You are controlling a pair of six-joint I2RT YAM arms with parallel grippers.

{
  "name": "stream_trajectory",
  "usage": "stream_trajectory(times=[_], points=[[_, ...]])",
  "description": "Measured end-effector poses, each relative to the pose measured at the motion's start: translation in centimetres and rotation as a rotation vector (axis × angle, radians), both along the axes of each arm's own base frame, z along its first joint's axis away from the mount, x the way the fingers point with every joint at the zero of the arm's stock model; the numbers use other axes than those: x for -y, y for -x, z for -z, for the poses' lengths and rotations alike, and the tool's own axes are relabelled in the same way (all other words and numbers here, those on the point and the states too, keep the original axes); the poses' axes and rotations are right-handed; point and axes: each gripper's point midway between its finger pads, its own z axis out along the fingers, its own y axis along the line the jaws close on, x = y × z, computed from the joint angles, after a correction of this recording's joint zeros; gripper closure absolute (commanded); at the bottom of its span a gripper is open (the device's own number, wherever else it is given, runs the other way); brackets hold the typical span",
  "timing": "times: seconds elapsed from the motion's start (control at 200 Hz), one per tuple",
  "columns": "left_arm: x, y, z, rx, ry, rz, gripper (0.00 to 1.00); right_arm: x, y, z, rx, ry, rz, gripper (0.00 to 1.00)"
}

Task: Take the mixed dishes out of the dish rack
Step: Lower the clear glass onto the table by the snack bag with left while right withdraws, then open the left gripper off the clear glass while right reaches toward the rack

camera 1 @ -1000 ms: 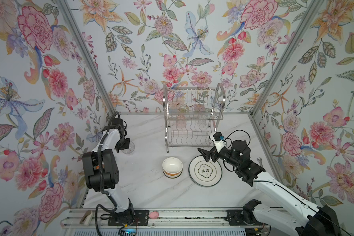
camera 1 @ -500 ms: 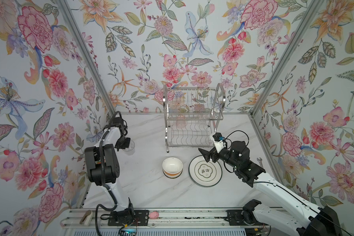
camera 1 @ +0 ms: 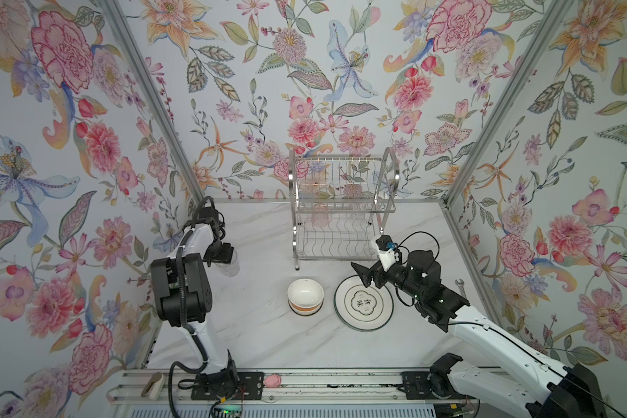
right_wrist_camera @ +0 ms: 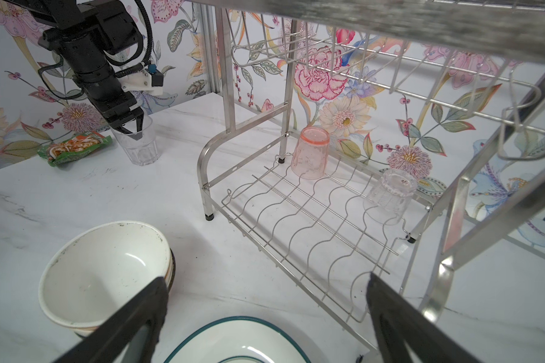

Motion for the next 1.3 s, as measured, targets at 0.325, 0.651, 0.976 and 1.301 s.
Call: stream_trajectory(times=[0.325, 0.651, 0.976, 1.301], points=[[1.3, -1.3, -9.4, 0.300, 0.031, -0.007, 0.01, -1.3, -1.6, 1.2, 0.034, -0.022, -0.003, 0.01], [8.1, 1.2, -20.1, 0.696, 0.153, 0.194, 0.01, -3.6, -3.1, 4.2, 0.056, 0.014, -0.071, 0.01], [16.6, 4.9, -21.2, 0.911, 0.314, 0.489, 0.01, -5.6, -5.4, 7.1, 0.136, 0.065, -0.104, 0.01], [20.2, 7.9, -20.6, 1.079, 0.366, 0.646, 0.01, -8.0, -9.2, 8.3, 0.213, 0.086, -0.110, 0.01]])
